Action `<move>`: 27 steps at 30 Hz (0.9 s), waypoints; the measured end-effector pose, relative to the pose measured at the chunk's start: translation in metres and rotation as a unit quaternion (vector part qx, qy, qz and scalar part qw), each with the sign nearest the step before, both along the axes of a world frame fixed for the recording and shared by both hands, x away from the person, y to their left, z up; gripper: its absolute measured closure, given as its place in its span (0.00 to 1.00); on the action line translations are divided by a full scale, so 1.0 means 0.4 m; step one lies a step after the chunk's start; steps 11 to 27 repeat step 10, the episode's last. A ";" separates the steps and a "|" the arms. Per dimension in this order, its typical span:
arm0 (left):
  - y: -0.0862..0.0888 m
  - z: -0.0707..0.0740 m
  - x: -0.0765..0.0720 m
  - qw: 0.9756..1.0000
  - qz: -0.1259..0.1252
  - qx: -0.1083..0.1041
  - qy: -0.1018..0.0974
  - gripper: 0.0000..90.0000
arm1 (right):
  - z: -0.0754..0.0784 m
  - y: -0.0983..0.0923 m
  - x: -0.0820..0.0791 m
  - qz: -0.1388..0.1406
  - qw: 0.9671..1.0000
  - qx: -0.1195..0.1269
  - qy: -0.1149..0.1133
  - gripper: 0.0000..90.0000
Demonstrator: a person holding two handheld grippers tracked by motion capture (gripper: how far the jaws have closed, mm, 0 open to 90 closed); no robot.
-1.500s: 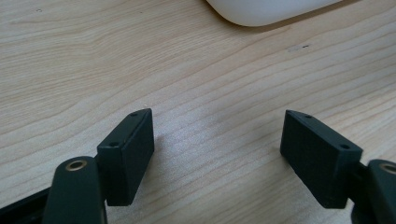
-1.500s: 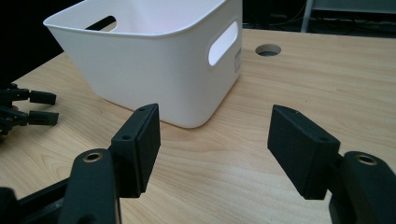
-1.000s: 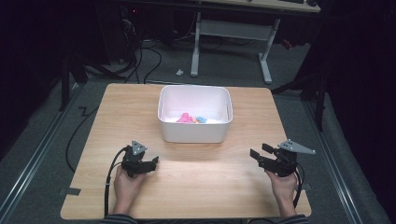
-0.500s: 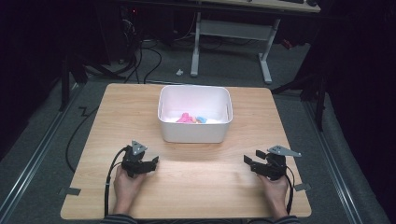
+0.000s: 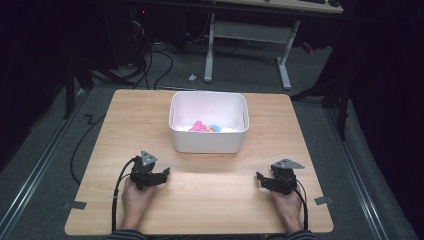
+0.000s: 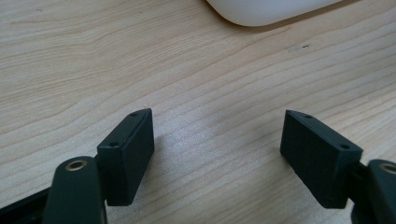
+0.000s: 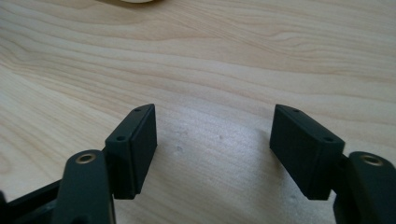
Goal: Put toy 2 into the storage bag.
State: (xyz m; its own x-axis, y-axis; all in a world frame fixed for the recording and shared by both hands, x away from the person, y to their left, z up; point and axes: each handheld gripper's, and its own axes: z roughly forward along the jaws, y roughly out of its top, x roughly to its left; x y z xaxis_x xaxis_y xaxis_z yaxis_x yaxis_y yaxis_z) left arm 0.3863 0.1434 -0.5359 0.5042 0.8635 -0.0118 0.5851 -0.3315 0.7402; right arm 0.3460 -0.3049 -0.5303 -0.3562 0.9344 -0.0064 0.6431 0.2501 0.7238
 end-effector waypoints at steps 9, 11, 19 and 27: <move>0.000 0.000 0.000 1.000 0.000 0.000 0.000 0.29 | -0.001 0.005 0.001 -0.001 1.000 -0.007 -0.001 0.34; 0.000 0.000 0.000 1.000 0.000 0.000 0.000 0.29 | -0.001 0.005 0.001 -0.001 1.000 -0.007 -0.001 0.34; 0.000 0.000 0.000 1.000 0.000 0.000 0.000 0.29 | -0.001 0.005 0.001 -0.001 1.000 -0.007 -0.001 0.34; 0.000 0.000 0.000 1.000 0.000 0.000 0.000 0.29 | -0.001 0.005 0.001 -0.001 1.000 -0.007 -0.001 0.34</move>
